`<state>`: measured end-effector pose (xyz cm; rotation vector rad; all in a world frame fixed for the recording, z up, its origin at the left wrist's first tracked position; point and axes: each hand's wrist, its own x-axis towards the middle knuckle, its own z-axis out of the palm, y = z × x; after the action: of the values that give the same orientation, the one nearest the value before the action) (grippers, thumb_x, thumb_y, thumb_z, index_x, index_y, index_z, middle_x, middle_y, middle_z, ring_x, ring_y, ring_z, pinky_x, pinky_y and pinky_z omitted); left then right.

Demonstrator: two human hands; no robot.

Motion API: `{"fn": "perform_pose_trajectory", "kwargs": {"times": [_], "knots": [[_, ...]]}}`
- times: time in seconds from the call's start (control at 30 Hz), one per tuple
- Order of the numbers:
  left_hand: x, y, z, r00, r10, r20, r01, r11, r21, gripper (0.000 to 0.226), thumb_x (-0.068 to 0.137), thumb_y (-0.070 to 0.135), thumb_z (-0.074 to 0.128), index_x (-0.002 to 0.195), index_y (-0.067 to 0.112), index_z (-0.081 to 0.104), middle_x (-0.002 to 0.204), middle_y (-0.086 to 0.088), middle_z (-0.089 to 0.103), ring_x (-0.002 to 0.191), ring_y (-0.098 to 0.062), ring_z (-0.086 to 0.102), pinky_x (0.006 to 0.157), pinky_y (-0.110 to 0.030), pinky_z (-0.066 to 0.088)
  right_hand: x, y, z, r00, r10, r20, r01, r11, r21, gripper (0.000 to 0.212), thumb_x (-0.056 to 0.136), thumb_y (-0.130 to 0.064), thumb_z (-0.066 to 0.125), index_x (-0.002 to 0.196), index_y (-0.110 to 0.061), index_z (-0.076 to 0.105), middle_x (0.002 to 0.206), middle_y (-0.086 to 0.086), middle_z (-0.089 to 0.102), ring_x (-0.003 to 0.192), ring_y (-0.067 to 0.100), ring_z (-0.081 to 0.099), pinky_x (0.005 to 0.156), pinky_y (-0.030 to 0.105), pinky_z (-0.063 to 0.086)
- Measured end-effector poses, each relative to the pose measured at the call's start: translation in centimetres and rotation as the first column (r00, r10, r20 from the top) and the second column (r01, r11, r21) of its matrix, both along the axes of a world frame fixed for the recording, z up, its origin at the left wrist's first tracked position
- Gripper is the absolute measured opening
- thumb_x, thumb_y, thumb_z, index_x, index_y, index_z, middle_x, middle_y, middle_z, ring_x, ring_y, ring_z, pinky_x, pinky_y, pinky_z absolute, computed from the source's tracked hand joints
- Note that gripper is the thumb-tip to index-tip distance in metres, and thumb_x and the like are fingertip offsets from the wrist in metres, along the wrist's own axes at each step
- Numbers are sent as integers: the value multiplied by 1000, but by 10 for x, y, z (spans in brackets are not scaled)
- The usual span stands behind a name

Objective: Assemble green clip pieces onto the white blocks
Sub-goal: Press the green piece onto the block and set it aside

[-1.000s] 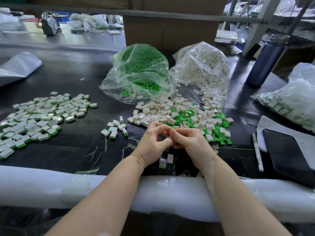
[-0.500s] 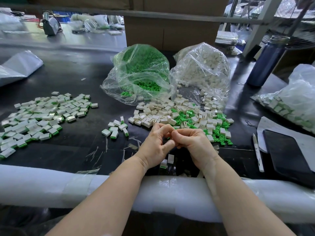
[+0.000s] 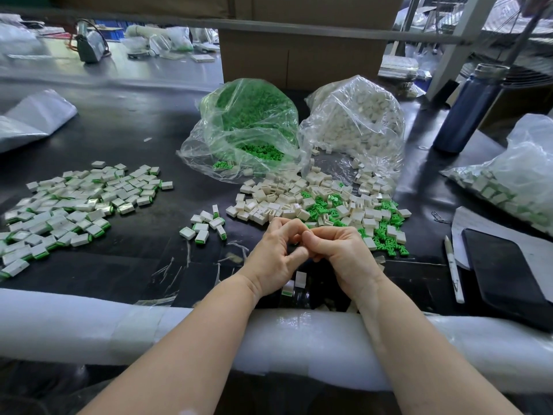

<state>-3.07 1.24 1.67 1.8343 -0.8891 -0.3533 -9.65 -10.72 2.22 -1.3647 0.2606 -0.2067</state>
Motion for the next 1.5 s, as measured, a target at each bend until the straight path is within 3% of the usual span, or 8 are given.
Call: {"fn": "perform_pose_trajectory", "kwargs": {"times": [0.37, 0.6, 0.73, 1.1, 1.23, 1.33, 1.43, 1.5], "knots": [[0, 1, 0, 1000, 5, 1, -5, 1000, 12, 11, 73, 24, 49, 78, 34, 51, 97, 6, 39, 80, -11, 49, 88, -39, 50, 0, -1, -1, 1000, 16, -12, -16, 1000, -6, 17, 66, -21, 71, 74, -7, 75, 65, 11, 66, 55, 12, 56, 51, 16, 45], [0, 1, 0, 1000, 1, -6, -1, 1000, 25, 10, 73, 26, 49, 79, 34, 52, 99, 6, 40, 83, -15, 51, 89, -45, 49, 0, -1, -1, 1000, 4, 3, -4, 1000, 19, 9, 77, -5, 67, 73, -3, 74, 59, 10, 65, 49, 9, 56, 47, 15, 44], [0, 1, 1, 1000, -4, -12, 4, 1000, 29, 9, 74, 25, 50, 79, 32, 52, 102, 1, 41, 90, -25, 55, 88, -48, 49, -1, -1, -1, 1000, 0, 6, 0, 1000, 23, 10, 79, -4, 66, 73, -2, 74, 57, 8, 65, 48, 10, 56, 46, 15, 44], [0, 0, 1, 1000, -9, -7, 9, 999, 33, 10, 74, 25, 49, 82, 27, 52, 101, -1, 40, 93, -29, 55, 90, -46, 49, 1, -1, -2, 999, -32, 3, 32, 999, 4, 11, 80, -3, 65, 73, 1, 72, 51, 7, 61, 44, 8, 51, 44, 15, 42], [1, 0, 1, 1000, -6, -23, 6, 1000, -1, 8, 78, 23, 49, 84, 27, 52, 103, -4, 41, 91, -26, 55, 91, -42, 49, 1, 0, -3, 1000, -9, 9, 10, 999, -34, 19, 72, -23, 70, 75, -5, 75, 62, 11, 64, 55, 14, 57, 50, 17, 47], [3, 0, -2, 999, 43, -31, -44, 998, -49, 6, 91, 17, 57, 91, 22, 55, 109, -11, 44, 91, -28, 55, 90, -35, 49, 3, 2, -3, 999, -20, 38, 21, 999, -38, 21, 74, -31, 67, 80, -13, 76, 77, 11, 72, 72, 20, 67, 65, 25, 57], [5, -1, -4, 993, 114, -31, -116, 991, -66, 3, 90, 18, 58, 90, 20, 56, 106, -13, 50, 87, -22, 55, 84, -26, 49, 5, 0, -5, 986, -158, 58, 158, 987, 4, 15, 80, -24, 66, 85, -12, 72, 83, 11, 72, 80, 23, 67, 69, 29, 58], [6, -1, -5, 991, 126, -46, -130, 988, -79, 5, 91, 16, 58, 90, 21, 56, 95, -10, 55, 81, -17, 54, 80, -29, 49, 4, -1, -6, 977, -197, 81, 203, 977, -66, 7, 85, -10, 65, 89, -12, 71, 85, 8, 72, 83, 23, 68, 67, 29, 57]]}}
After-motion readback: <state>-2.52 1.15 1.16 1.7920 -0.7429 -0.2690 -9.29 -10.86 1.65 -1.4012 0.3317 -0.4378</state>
